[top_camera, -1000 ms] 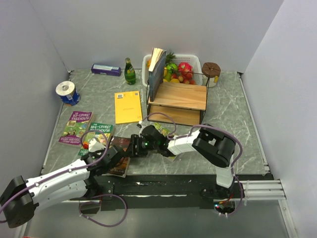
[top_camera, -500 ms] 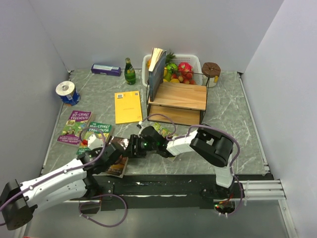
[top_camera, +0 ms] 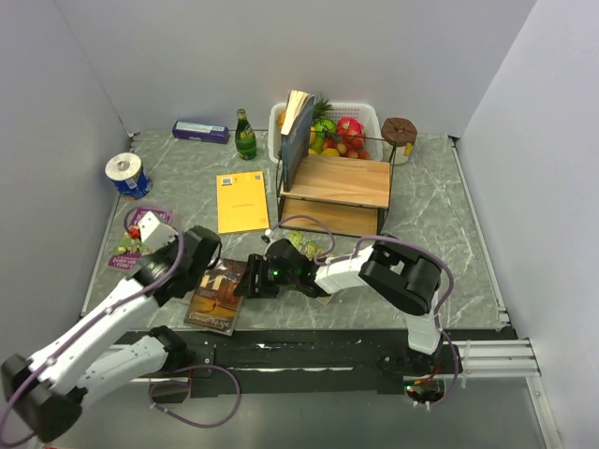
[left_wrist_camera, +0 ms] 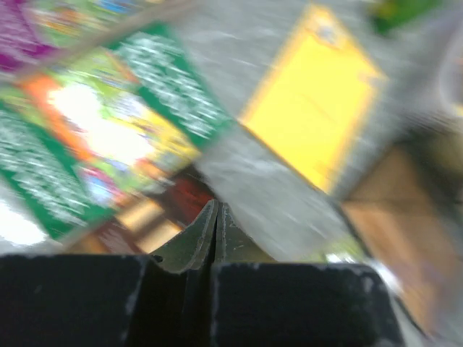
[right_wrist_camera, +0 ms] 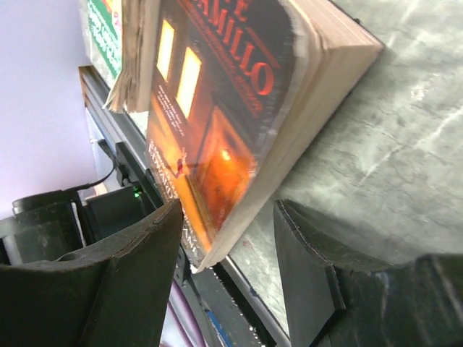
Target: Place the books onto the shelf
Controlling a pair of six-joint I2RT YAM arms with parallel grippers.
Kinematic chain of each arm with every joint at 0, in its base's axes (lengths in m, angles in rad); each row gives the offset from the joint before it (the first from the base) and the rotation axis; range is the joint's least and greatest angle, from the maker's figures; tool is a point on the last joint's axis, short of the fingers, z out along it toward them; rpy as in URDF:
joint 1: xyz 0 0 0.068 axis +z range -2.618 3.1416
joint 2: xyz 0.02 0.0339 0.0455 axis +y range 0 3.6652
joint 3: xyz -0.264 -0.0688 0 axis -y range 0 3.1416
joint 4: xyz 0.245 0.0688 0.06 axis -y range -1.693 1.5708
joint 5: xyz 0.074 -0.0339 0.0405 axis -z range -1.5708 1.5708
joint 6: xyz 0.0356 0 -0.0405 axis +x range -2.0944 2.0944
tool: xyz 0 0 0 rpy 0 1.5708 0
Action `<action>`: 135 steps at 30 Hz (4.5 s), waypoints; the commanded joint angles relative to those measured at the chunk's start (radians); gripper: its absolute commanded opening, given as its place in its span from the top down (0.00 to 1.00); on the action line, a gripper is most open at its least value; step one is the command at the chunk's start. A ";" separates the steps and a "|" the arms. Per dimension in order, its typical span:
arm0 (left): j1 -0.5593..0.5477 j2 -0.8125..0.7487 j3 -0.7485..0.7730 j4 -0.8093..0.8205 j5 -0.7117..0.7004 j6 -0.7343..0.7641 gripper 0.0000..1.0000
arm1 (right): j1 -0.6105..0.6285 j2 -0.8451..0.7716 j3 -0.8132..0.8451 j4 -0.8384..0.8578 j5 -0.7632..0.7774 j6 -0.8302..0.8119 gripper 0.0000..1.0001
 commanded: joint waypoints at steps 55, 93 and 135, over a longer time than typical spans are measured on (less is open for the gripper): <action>0.530 0.347 -0.335 0.467 0.686 0.310 0.99 | -0.004 0.099 0.194 0.042 -0.055 0.043 0.55; 0.533 -0.274 -0.163 0.711 1.519 0.581 0.23 | 0.116 -0.975 0.316 -1.095 0.083 -0.675 1.00; 0.409 -0.245 -0.317 1.535 1.936 0.244 0.37 | -0.073 -0.783 0.555 -1.291 -0.399 -0.834 1.00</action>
